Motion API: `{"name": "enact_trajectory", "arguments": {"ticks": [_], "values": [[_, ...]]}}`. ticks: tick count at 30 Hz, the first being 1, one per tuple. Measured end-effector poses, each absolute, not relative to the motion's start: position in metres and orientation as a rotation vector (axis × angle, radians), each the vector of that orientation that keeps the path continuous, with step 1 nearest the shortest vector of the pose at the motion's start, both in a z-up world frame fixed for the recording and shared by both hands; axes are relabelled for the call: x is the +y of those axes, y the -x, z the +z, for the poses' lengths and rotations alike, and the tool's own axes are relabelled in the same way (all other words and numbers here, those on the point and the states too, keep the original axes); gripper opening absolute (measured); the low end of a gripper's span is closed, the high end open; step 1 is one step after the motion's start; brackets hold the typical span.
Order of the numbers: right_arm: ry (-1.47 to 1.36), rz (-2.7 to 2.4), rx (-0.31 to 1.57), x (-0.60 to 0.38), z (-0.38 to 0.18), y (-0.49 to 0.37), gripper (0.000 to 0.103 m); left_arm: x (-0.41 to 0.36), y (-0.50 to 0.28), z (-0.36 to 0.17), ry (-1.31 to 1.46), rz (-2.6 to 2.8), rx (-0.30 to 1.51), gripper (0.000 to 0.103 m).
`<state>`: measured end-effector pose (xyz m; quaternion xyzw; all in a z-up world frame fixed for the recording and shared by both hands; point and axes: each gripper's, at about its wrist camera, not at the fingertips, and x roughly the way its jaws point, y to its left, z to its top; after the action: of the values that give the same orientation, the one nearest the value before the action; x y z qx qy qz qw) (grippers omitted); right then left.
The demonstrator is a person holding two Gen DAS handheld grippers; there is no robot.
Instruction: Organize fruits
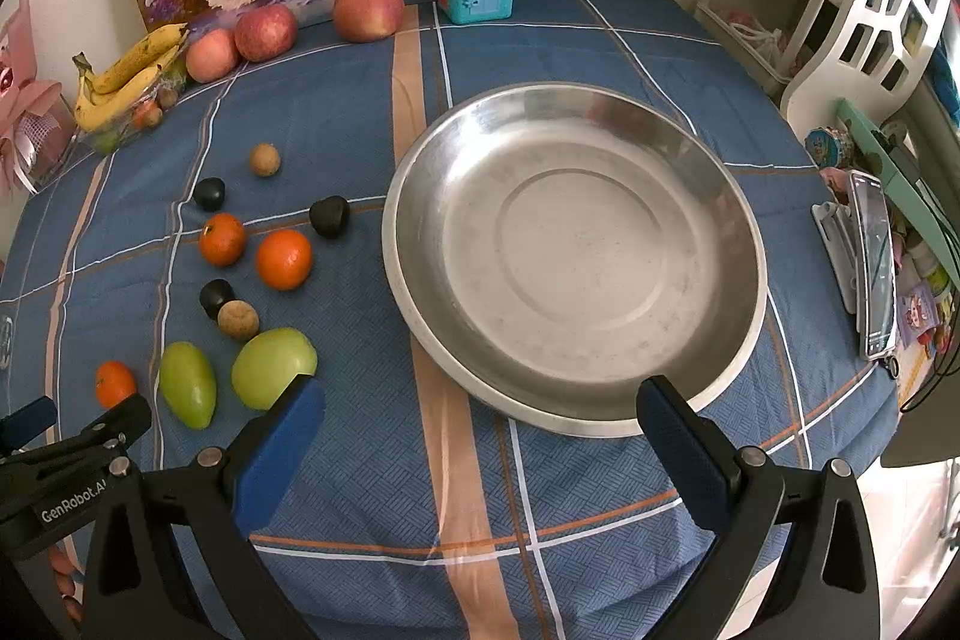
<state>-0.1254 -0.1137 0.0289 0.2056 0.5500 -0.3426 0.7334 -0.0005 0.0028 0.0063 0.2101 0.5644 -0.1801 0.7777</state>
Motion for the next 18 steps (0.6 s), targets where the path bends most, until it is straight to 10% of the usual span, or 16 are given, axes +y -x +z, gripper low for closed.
{"name": "enact_trajectory", "arguments": {"ticks": [18], "values": [[-0.455,-0.754,1.209,-0.113,0.0287,0.1245,0.103,0.0029,0.0032,0.0051,-0.457,-0.39,1.23,0.103]]}}
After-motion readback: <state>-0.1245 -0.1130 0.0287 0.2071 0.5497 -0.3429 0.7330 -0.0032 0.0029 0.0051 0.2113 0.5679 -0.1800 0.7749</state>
